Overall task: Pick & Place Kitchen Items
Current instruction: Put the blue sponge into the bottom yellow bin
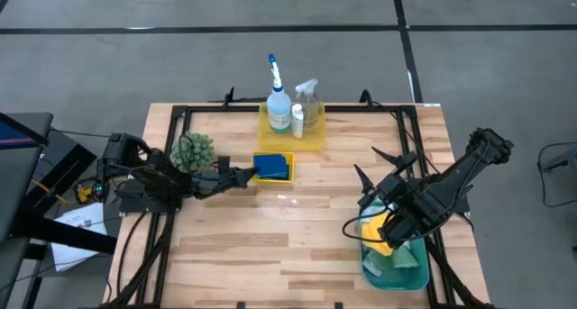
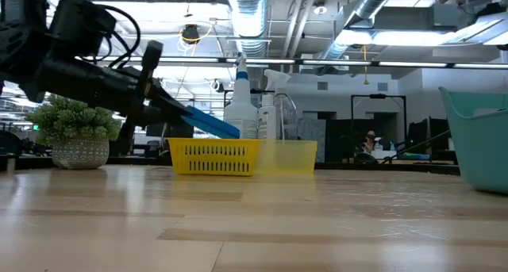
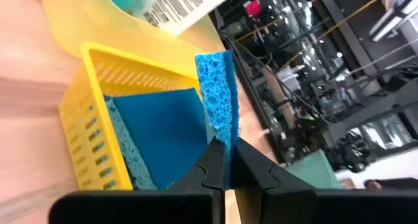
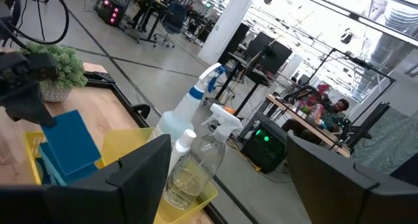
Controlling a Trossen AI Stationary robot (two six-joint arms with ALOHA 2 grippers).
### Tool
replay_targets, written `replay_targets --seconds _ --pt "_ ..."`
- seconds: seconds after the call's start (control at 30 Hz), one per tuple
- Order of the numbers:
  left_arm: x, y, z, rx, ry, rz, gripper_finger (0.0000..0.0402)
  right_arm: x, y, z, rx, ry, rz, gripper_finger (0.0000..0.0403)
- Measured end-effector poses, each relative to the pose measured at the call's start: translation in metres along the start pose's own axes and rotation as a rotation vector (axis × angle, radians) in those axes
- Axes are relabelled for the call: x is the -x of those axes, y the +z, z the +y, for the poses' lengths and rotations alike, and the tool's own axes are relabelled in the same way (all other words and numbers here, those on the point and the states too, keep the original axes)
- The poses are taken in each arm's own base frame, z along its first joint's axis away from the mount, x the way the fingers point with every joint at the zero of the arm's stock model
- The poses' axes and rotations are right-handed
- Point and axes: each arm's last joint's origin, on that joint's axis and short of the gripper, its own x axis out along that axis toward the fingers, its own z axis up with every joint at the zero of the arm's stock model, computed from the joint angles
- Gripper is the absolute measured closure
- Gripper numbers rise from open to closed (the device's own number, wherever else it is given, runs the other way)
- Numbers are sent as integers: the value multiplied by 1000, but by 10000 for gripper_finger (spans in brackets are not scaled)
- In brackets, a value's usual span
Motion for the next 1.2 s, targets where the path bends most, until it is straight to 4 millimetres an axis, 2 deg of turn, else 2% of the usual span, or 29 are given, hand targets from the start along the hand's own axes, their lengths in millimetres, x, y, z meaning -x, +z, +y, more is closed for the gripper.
replay_targets --seconds 0.2,0.77,1.2 --pt "4 0 1 0 -14 6 396 -2 0 0 1 -7 4 111" --pt "-8 -4 -12 -41 -46 40 396 -2 -1 0 4 -3 15 111" --pt "-9 -5 -9 -71 -22 48 396 -2 -1 0 3 -2 19 111"
